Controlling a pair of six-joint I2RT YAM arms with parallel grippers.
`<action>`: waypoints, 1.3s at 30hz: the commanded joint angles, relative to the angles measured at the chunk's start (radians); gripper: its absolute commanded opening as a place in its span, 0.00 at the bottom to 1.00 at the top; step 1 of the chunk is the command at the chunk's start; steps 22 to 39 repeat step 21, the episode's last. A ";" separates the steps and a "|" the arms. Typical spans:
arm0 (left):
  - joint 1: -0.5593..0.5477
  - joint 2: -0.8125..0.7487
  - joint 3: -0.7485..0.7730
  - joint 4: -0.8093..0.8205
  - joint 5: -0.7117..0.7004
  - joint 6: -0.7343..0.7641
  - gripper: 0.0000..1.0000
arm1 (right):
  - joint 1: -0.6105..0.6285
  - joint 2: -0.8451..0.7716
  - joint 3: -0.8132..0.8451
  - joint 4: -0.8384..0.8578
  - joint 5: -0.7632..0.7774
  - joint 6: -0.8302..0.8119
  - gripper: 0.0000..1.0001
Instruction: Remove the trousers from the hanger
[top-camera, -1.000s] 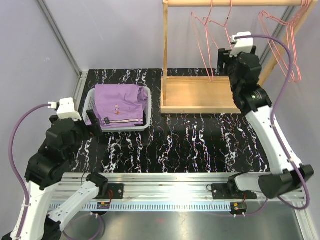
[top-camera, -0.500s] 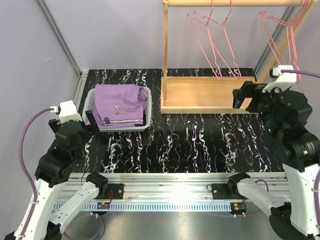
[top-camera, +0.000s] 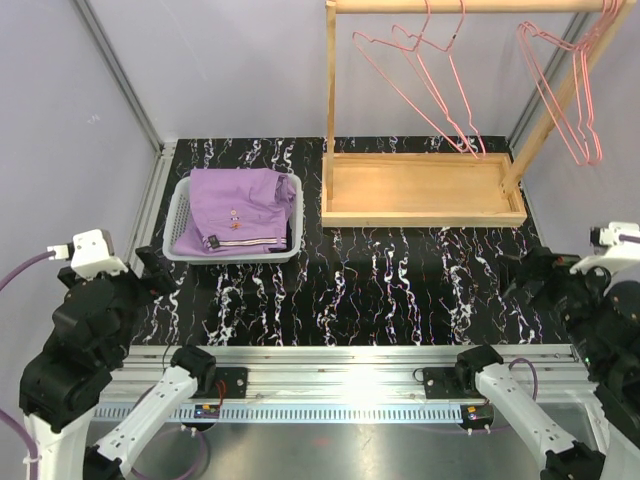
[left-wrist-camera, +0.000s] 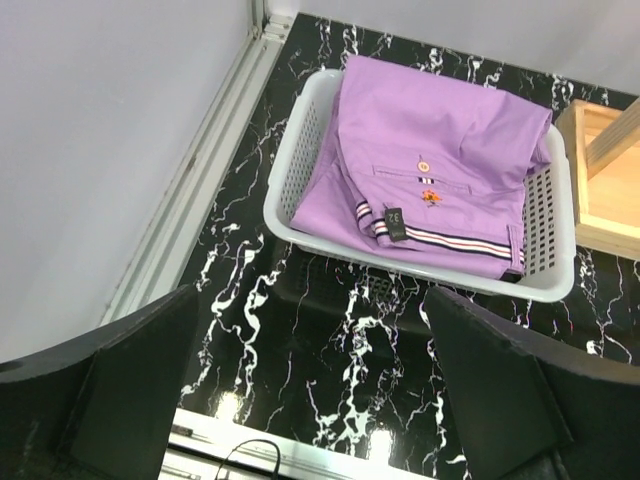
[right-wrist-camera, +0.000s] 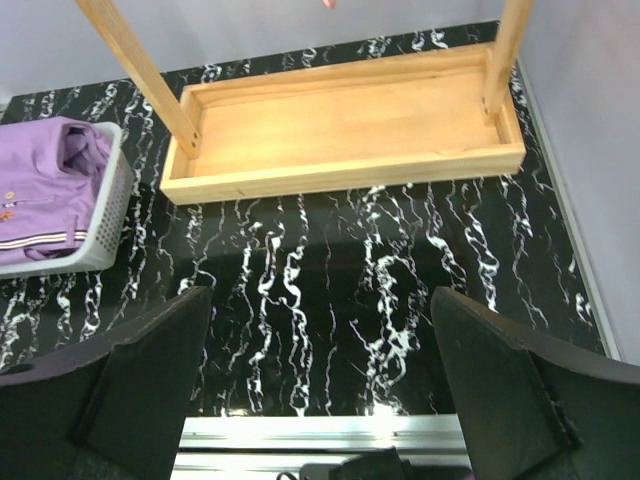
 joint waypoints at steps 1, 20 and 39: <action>0.002 -0.034 0.017 -0.066 0.007 0.001 0.99 | 0.005 -0.058 -0.045 -0.036 0.047 0.014 1.00; 0.001 -0.100 -0.077 0.044 0.102 -0.007 0.99 | 0.005 -0.090 -0.189 0.107 0.044 -0.006 0.99; 0.002 -0.099 -0.074 0.043 0.105 -0.007 0.99 | 0.005 -0.086 -0.191 0.106 0.034 -0.010 1.00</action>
